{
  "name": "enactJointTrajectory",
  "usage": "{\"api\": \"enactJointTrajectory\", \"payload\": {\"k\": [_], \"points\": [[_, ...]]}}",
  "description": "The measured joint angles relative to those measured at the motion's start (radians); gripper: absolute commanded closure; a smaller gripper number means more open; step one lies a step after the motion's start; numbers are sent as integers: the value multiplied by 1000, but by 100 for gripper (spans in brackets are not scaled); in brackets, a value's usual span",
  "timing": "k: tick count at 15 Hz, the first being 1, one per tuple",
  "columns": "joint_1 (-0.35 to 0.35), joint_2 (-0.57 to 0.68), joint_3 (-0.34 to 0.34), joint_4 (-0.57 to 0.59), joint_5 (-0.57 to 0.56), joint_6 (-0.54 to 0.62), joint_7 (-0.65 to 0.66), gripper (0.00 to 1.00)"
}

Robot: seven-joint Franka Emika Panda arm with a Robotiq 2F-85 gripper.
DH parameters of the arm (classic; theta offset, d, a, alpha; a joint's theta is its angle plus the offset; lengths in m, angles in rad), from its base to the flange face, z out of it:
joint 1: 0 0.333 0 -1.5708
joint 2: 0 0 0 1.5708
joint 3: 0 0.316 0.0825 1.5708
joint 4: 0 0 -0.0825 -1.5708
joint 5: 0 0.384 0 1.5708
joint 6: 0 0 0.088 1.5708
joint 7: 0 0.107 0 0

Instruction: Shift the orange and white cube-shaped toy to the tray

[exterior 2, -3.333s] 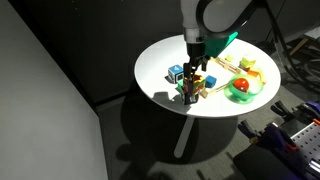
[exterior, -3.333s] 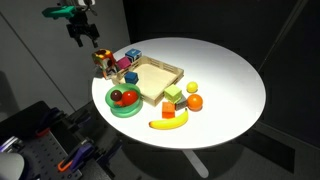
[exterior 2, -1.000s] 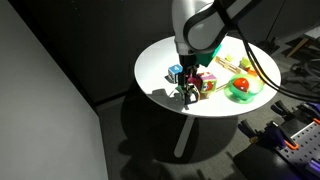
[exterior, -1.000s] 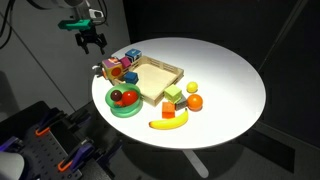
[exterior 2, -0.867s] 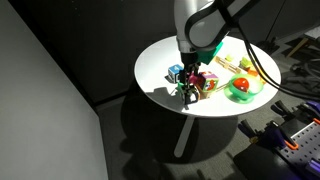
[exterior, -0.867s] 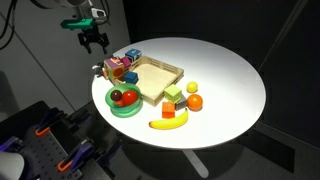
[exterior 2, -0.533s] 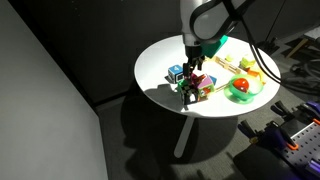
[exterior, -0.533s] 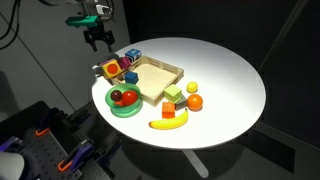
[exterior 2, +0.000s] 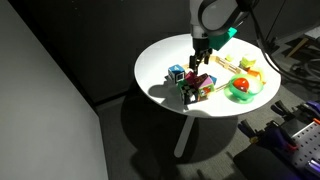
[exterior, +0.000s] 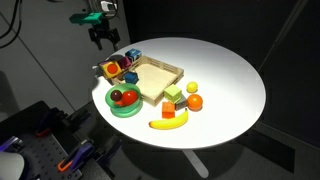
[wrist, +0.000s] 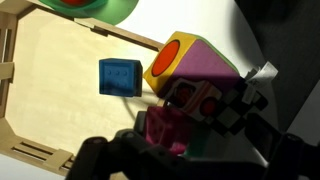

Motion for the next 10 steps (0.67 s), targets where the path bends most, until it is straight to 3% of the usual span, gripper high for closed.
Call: {"api": "enactJointTrajectory", "payload": {"k": [10], "points": [[-6,3,-24,-67,0,-1,67,0]]}}
